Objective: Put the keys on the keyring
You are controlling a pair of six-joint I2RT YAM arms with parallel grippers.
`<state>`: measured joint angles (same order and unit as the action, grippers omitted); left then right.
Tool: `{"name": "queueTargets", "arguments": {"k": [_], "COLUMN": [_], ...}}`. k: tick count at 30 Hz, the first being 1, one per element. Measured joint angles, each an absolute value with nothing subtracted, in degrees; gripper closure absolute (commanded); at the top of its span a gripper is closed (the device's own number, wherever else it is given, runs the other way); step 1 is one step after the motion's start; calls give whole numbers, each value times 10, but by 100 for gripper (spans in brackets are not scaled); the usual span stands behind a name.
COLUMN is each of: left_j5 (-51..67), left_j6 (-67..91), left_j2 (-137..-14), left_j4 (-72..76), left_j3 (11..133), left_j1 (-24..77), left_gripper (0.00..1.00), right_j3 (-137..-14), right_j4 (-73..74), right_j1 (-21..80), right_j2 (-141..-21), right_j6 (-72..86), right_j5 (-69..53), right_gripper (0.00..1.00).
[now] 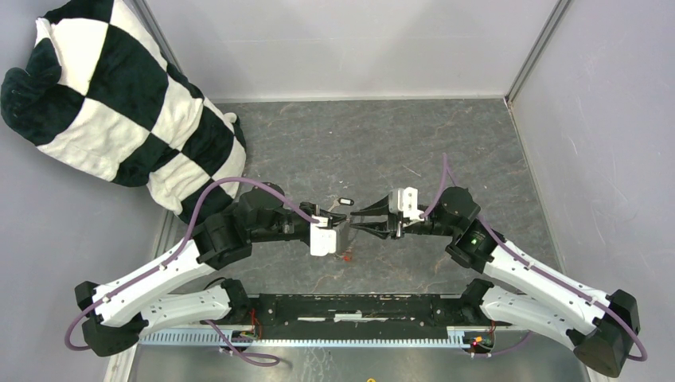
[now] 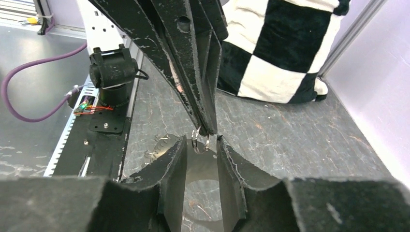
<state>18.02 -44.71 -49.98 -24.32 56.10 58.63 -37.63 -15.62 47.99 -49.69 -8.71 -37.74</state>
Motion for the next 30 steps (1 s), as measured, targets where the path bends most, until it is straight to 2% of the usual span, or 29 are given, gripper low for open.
{"name": "queueTargets", "arguments": {"k": [4,9,14,17,23,25,30], "left_j5": [180,180,179,179,194,198,200], "left_j6": [-444,-432,-424,-424,-420,-412,-389], "left_j2": [-500,-500,-500,-500,-500,-500,-503], "left_j4": [-243,-243,-244,-243,-240,-245,-259], "left_j3": [562,567,574,577,584,585,585], "left_j1": [586,586,586,586,586,586,586], "left_gripper": [98,98,98,98,68,64,63], "right_j3": [-377,-383,-387,-387,-381,-377,-376], "right_j4": [-156,-145,-147,-149,-149,-148,-144], "right_j1": [481,487,490,491,494,493,493], "right_j2": [-498,-503,-503,-498,-473,-464,-460], "right_j6": [-93,-102,-110,-111,-116,-118,-119], "right_j5": [-360,-348,-339,-335,-323,-319,-324], "right_gripper": [71,71,99,99,100,99,100]}}
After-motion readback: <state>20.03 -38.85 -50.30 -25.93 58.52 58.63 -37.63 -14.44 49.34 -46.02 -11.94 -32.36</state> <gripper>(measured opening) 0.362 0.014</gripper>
